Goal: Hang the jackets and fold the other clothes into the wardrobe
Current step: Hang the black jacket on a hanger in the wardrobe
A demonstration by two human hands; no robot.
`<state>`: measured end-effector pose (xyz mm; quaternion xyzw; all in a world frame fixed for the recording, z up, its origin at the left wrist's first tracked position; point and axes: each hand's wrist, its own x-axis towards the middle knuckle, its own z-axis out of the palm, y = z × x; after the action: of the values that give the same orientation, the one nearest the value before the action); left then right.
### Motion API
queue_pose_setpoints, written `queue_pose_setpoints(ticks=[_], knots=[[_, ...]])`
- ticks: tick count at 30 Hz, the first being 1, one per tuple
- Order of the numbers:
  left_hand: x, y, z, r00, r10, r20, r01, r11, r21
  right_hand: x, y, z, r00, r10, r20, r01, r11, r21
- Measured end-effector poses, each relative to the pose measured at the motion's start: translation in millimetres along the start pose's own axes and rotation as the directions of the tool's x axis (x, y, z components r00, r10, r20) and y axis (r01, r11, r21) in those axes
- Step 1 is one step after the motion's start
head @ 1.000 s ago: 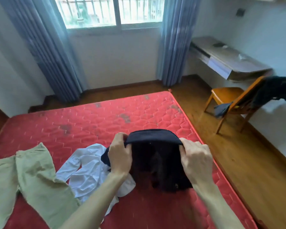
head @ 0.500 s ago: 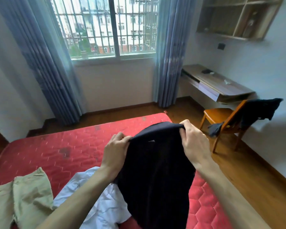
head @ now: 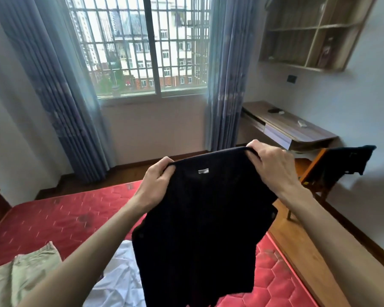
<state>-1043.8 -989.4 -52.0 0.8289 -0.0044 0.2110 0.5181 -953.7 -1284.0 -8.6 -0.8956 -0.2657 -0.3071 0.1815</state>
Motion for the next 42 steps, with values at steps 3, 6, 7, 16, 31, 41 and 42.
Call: queue_pose_setpoints(ticks=[3,6,7,16,31,41,42], knots=[[8.4,0.2,-5.5,0.992,0.086,0.087,-0.097,0.987,0.129,17.2,-0.6,-20.5,0.999,0.022,-0.034,-0.02,0.999,0.048],[7.7,-8.0,4.8,0.993,0.116,-0.009,-0.113,0.98,0.163,30.2,-10.2,-33.1,0.997,0.036,-0.075,-0.027,0.994,0.108],[6.8,-10.2,10.3,0.994,0.102,-0.049,-0.095,0.988,0.126,33.1,-13.7,-36.0,0.997,0.038,-0.068,-0.029,0.992,0.127],[-17.5,-17.2,77.8,0.981,0.164,-0.102,-0.152,0.982,0.111,46.7,-25.3,-58.4,0.996,0.092,-0.019,-0.081,0.948,0.306],[-37.4,-32.6,118.6,1.0,0.002,-0.018,0.002,0.963,0.271,14.4,29.7,-69.9,0.999,0.037,-0.026,-0.036,0.999,0.021],[-5.6,-7.1,104.6,0.982,0.185,0.044,-0.187,0.894,0.407,-25.2,88.9,-84.8,0.977,0.118,0.178,-0.079,0.973,-0.215],[-4.3,-3.7,104.8,0.982,0.176,0.061,-0.185,0.888,0.42,-28.1,90.9,-87.6,0.976,0.126,0.179,-0.087,0.973,-0.213]])
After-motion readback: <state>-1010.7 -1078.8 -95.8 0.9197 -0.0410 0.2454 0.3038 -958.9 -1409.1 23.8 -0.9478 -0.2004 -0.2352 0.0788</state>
